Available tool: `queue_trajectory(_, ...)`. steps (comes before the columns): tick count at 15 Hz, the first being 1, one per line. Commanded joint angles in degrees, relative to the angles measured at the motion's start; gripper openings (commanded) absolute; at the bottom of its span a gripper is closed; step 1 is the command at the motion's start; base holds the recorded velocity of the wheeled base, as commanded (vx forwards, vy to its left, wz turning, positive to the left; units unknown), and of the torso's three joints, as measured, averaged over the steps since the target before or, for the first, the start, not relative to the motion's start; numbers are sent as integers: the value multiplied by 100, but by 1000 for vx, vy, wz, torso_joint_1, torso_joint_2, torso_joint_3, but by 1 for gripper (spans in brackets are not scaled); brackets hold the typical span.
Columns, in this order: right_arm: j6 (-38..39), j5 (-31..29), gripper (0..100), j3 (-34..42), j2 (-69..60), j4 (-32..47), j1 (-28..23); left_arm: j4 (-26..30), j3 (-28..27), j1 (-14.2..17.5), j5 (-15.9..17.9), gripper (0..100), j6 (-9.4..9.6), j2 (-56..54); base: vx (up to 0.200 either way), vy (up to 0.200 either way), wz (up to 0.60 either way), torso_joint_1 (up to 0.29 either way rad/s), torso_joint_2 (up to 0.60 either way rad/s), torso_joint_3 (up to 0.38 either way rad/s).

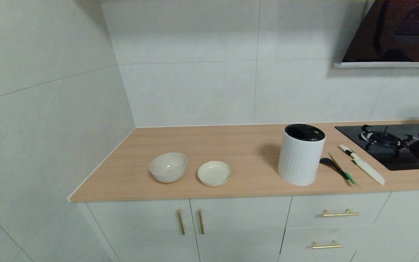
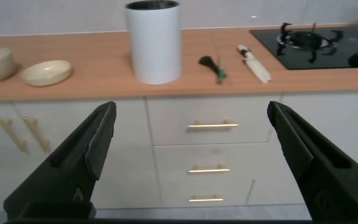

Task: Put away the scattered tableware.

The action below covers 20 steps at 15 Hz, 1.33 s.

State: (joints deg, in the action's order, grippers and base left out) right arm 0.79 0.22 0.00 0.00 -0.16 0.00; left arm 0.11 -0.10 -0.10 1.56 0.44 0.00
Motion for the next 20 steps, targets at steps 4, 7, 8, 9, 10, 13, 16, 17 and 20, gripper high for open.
queue_trajectory(4,0,4,100,0,9,-2,0,-2,1,1,2,100,0,0,0,200,0,4,-1,1)
queue_trajectory(7,9,4,100,0,9,-2,0,7,1,1,2,100,0,0,0,200,0,4,1,4)
queue_trajectory(8,-9,4,100,0,9,-2,0,-2,1,1,2,100,0,0,0,200,0,2,2,-12)
queue_trajectory(9,-9,4,100,0,9,-2,0,7,1,1,2,100,0,0,0,200,0,2,2,-2)
queue_trajectory(10,-9,4,100,0,9,-2,0,-2,1,1,2,100,0,0,0,0,0,0,0,0)
queue_trajectory(13,-9,4,100,0,9,-2,0,7,1,1,2,100,9,0,0,0,0,0,0,0)
queue_trajectory(16,-18,4,100,0,9,-2,0,7,1,1,2,100,9,0,0,0,0,0,0,0)
queue_trajectory(17,-18,4,100,0,9,-2,0,7,1,1,2,100,9,0,0,0,0,0,0,0)
queue_trajectory(20,-9,4,100,0,9,-2,0,-2,1,1,2,100,9,0,0,0,0,0,0,0)
